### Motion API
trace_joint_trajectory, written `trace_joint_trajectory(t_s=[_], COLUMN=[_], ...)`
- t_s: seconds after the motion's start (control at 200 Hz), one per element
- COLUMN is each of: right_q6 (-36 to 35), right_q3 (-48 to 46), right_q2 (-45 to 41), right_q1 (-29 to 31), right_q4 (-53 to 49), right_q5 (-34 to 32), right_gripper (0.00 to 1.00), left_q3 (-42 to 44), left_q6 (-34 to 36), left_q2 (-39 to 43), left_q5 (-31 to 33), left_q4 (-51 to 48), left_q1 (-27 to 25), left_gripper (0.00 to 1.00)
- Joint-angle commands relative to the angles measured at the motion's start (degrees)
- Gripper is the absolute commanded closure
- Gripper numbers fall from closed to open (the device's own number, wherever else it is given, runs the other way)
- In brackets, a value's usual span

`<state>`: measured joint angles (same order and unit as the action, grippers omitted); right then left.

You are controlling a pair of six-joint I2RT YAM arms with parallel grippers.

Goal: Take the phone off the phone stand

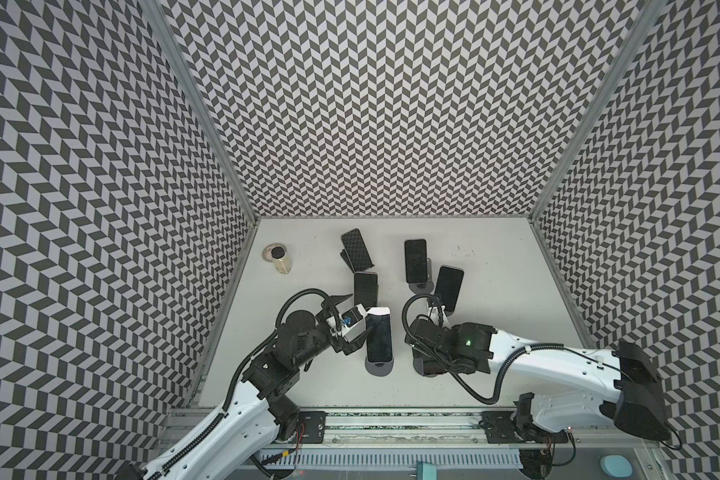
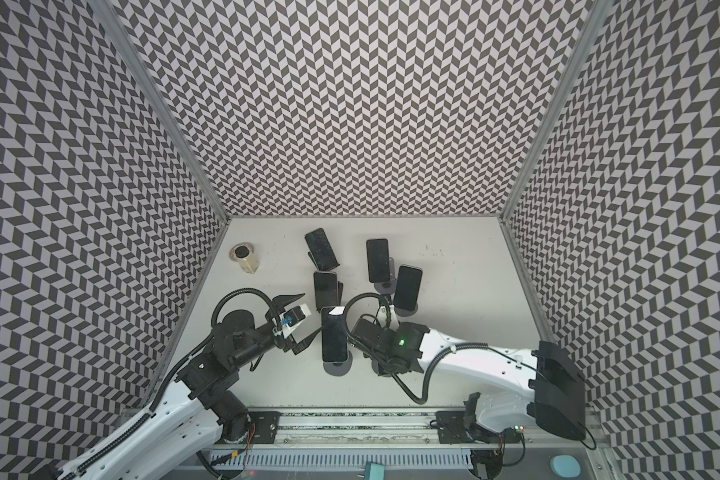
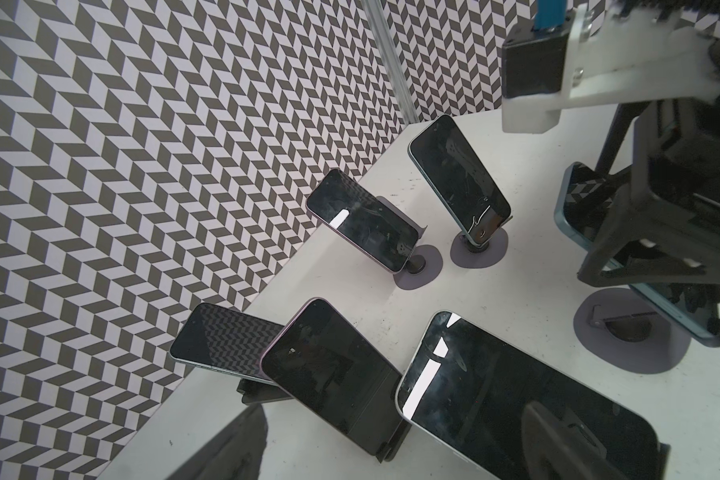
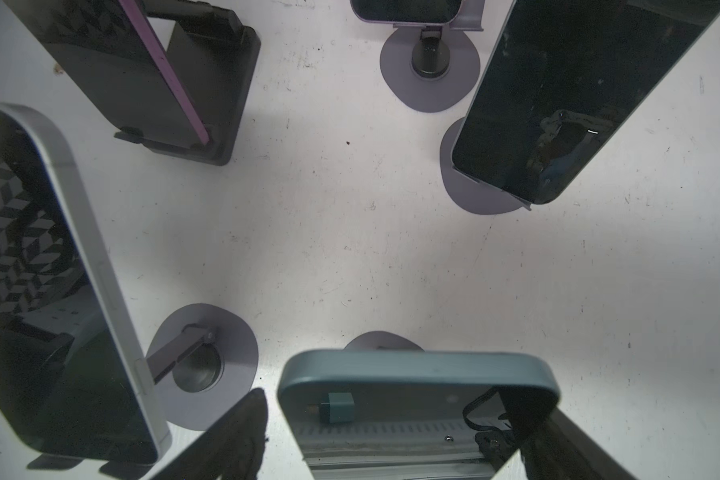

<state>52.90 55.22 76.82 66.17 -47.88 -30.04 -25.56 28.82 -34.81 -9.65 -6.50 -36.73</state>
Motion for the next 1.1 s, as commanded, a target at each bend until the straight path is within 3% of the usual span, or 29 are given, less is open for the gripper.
trace_joint_trajectory(t_s=[0.0, 0.486, 1.097], right_q6=[0.0, -0.9, -0.7], right_q3=[-0.8, -4.6, -5.8], right_q2=[0.4, 0.0, -1.5], right_q1=[-0.6, -1.3, -1.4], right_q4=[2.8, 6.5, 7.8], right_q5=[-1.2, -0.7, 0.1], right_gripper=[0.09, 0.14, 0.30], left_q3=[0.2, 0.4, 0.2], left_q6=[0.2, 0.1, -2.2], left_q2=[0.7, -0.2, -0.6], left_q5=[0.4, -0.6, -0.5], left_q4=[-1.7, -1.3, 0.4], left_q1=[-0.2, -0.2, -0.2], left_gripper=[0.04, 0.04, 0.05])
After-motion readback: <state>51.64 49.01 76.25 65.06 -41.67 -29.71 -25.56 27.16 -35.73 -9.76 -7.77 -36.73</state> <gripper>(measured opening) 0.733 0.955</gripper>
